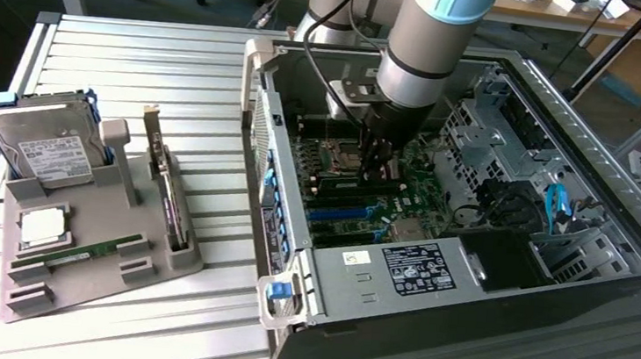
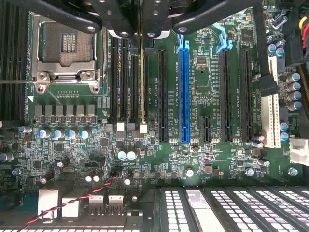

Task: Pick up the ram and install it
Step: 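Insert the ram into the slot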

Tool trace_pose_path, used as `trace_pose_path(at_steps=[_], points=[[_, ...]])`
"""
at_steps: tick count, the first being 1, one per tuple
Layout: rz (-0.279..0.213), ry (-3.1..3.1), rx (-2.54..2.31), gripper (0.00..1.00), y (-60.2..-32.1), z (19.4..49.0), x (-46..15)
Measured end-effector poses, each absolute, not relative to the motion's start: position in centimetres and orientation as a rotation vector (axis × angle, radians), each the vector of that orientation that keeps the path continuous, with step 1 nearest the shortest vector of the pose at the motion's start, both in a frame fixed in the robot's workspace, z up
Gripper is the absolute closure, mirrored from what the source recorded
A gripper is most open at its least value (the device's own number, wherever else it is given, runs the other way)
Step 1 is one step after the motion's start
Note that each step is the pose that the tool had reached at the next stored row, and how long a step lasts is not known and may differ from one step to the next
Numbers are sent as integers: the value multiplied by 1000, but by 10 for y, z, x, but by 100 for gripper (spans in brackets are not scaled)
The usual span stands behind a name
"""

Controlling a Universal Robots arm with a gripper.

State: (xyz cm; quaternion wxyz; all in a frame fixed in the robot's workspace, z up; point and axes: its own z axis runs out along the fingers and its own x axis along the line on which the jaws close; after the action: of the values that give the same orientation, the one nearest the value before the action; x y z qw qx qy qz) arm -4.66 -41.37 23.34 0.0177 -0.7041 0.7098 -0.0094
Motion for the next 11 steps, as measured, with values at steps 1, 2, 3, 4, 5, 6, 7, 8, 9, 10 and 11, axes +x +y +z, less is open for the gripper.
trace_pose_path(at_steps=[1, 2, 3, 4, 5, 6, 7, 8, 9, 10, 11], points=[[-29, 2205, -2187, 87, -414, 234, -47], [-29, 2205, -2187, 87, -414, 235, -47], [-29, 2205, -2187, 87, -414, 236, -47], [-29, 2205, -2187, 87, -414, 236, -47], [-29, 2205, -2187, 87, -414, 236, -47], [-29, 2205, -2187, 87, -414, 236, -47], [-29, 2205, -2187, 87, -414, 236, -47], [-29, 2207, -2186, 87, -414, 236, -47], [-32, 2210, -2186, 87, -414, 236, -47], [-38, 2213, -2188, 87, -414, 236, -47], [-40, 2213, -2188, 87, -414, 236, -47]])
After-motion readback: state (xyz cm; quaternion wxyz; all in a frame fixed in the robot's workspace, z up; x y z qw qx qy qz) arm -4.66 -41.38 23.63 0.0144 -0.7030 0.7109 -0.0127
